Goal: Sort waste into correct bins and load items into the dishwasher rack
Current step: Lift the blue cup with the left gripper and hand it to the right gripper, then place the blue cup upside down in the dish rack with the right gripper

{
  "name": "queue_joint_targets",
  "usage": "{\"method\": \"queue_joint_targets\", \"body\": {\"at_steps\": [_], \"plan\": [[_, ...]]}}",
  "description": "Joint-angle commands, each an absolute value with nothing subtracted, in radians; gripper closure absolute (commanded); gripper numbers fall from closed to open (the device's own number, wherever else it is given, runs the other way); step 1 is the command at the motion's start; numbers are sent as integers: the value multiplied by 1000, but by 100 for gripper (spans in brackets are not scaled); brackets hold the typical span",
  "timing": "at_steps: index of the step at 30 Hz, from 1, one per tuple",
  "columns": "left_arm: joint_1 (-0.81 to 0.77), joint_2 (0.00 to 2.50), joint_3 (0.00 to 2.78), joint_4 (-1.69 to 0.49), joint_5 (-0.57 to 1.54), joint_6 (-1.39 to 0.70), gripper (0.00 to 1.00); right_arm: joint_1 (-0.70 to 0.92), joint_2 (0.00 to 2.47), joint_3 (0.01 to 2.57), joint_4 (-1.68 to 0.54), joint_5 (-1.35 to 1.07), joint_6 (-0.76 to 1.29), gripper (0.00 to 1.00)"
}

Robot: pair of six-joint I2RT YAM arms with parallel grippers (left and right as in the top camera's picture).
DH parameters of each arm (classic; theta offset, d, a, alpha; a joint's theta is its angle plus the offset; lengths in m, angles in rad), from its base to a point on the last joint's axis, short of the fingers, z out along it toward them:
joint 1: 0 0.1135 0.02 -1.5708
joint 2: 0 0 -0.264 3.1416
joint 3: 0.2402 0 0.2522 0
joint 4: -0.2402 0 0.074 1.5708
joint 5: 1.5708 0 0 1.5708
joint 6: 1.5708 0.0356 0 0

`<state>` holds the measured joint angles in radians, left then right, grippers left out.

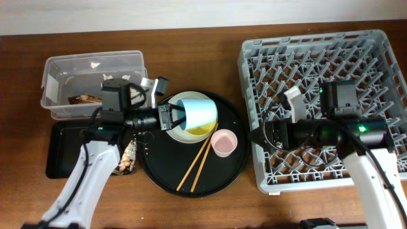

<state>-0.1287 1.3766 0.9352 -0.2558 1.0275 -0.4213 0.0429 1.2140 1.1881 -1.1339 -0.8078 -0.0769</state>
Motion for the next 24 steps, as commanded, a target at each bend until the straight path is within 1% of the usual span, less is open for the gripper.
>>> {"method": "queue_joint_targets", "body": {"at_steps": [1, 3, 4, 5, 6, 8, 12, 13, 15, 17, 18, 19, 22, 24], "plan": [[-205, 1530, 936, -26, 1370, -607, 100, 46, 1292, 1195, -1137, -1179, -361, 1], [-261, 1544, 936, 83, 1374, -671, 100, 46, 1342, 1194, -1142, -1280, -459, 2], [-292, 1544, 936, 190, 1372, -763, 100, 56, 1378, 1194, -1144, -1337, -495, 1], [-315, 1544, 936, 273, 1373, -833, 100, 67, 1395, 1194, -1136, -1345, -502, 1], [-334, 1544, 936, 330, 1372, -886, 100, 77, 1407, 1194, -1131, -1369, -526, 1], [-367, 1544, 936, 384, 1371, -941, 100, 79, 1411, 1194, -1101, -1433, -547, 1], [-390, 1544, 936, 389, 1365, -950, 100, 79, 1411, 1194, -1050, -1476, -546, 0], [-390, 1544, 936, 389, 1357, -950, 100, 79, 1411, 1194, -1050, -1487, -546, 1], [-390, 1544, 936, 389, 1332, -954, 100, 79, 1411, 1194, -1054, -1489, -546, 11], [-390, 1544, 936, 389, 1332, -958, 100, 79, 1411, 1194, -1053, -1489, -546, 16], [-390, 1544, 936, 389, 1332, -957, 100, 79, 1411, 1194, -1051, -1489, -546, 22], [-390, 1544, 936, 389, 1331, -957, 100, 79, 1411, 1194, -1051, -1488, -546, 24], [-390, 1544, 936, 389, 1332, -957, 100, 79, 1411, 1194, -1051, -1485, -546, 35], [-390, 1544, 936, 389, 1332, -957, 100, 79, 1411, 1194, -1050, -1485, -546, 38]]}}
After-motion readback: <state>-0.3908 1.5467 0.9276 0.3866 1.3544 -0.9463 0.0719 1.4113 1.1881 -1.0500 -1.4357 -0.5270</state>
